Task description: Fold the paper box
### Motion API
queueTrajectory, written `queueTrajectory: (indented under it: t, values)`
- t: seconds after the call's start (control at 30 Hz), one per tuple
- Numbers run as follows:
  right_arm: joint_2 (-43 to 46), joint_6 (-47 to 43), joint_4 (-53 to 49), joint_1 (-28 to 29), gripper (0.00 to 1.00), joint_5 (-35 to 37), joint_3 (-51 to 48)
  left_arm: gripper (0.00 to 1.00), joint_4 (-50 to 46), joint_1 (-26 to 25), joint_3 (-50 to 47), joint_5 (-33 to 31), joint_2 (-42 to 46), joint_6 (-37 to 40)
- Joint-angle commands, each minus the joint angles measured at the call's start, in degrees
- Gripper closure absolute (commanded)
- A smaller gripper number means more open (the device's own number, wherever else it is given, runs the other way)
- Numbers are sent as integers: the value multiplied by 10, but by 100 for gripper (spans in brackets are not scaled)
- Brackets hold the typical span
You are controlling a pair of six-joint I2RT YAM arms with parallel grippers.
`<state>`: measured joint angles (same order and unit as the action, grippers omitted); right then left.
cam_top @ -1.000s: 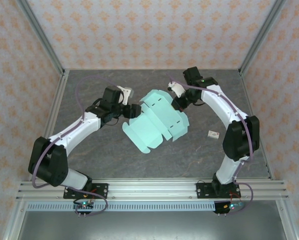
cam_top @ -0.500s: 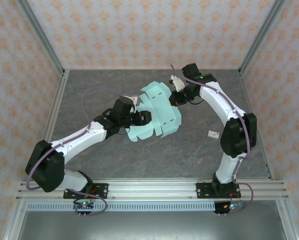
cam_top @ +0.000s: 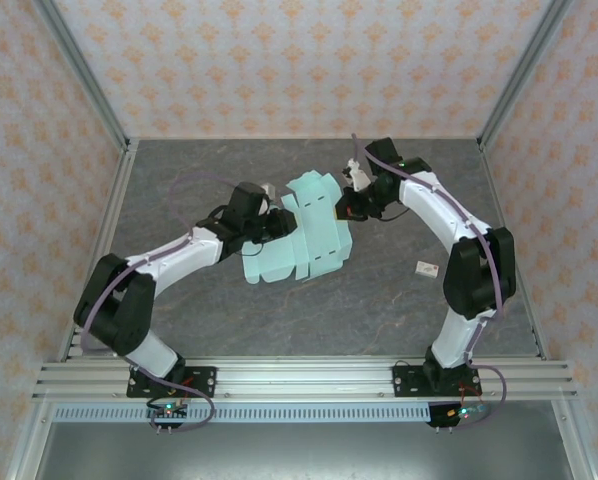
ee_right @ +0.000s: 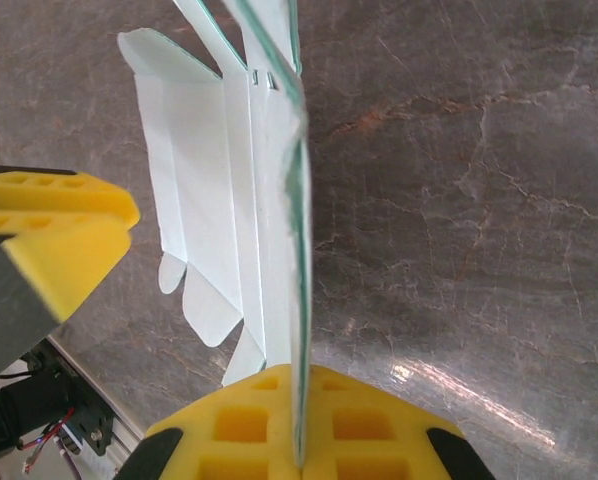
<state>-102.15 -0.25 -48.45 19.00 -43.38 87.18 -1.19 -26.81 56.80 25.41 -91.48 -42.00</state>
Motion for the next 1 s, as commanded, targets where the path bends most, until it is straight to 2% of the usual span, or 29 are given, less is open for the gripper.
queueTrajectory:
  t: [0.0,0.23,0.53,0.97]
  values:
    - [13,23,17,-1,100,19,-9,71,57,-2,25,49,-34,-48]
    - [-5,20,24,-1,100,36,-16,80,62,-1,47,53,-87,-50]
    - [-23,19,29,-2,100,45,-11,87,69,-2,64,57,-136,-56]
    - [-41,29,34,-1,100,63,-6,91,68,-3,60,47,-172,-53]
